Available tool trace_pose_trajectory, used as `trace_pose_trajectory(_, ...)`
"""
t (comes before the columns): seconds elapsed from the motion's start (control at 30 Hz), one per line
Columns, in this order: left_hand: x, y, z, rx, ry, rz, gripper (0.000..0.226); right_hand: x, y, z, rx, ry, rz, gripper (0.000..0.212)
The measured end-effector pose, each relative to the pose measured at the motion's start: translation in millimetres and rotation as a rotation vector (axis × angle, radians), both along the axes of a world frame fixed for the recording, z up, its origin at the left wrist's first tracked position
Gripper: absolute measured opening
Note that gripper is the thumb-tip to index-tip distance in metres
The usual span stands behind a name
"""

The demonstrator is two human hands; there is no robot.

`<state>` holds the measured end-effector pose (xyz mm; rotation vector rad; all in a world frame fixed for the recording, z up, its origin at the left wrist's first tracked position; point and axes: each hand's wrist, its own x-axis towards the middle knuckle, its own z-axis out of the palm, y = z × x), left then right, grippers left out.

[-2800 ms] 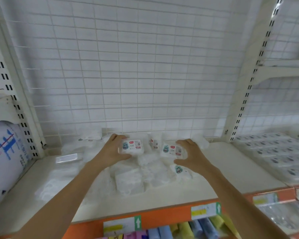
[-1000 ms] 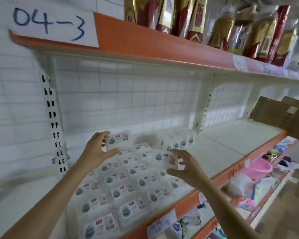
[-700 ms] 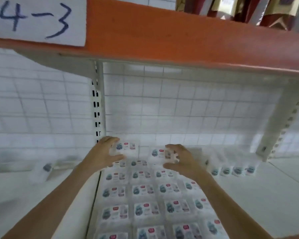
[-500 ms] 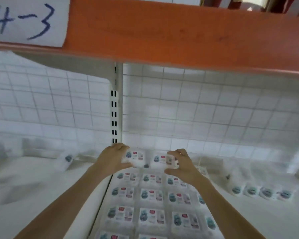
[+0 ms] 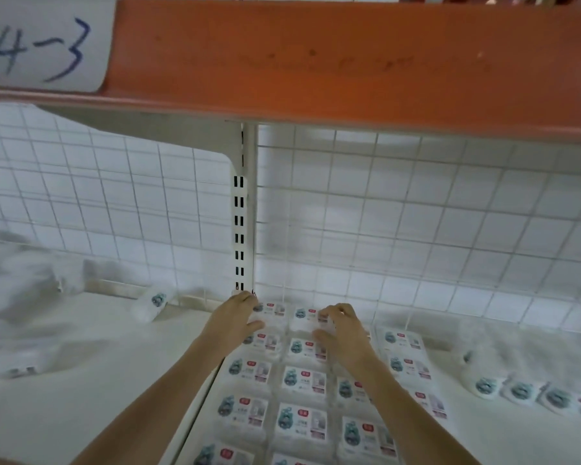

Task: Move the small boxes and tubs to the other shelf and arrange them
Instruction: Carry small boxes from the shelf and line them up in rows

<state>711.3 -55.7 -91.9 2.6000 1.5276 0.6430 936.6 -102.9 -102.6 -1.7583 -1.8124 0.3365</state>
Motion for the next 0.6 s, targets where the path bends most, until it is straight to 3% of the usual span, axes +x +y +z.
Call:
trace_pose_trajectory(0.2,2,2,-2,-0.008,0.011,0.038,0.037,-4,-3,1,0.010,-0.042,-0.031,0.032)
trace_pose_trajectory(0.43,1,-3,1,-0.042,0.057,0.008,0.043,-17,-21,15,-0.092,-0.312,-0.071,0.047)
trace_pose_trajectory(0.5,-6,-8,2,-0.001,0.044,-0.023,0.045,-16,-33,23,-0.063,-0.385,-0.092,0.053)
trace_pose_trajectory(0.6,-21,-25,6,0.075,-0.013,-0.062,0.048,-10,-64,34,0.054,-0.423,-0.124,0.045)
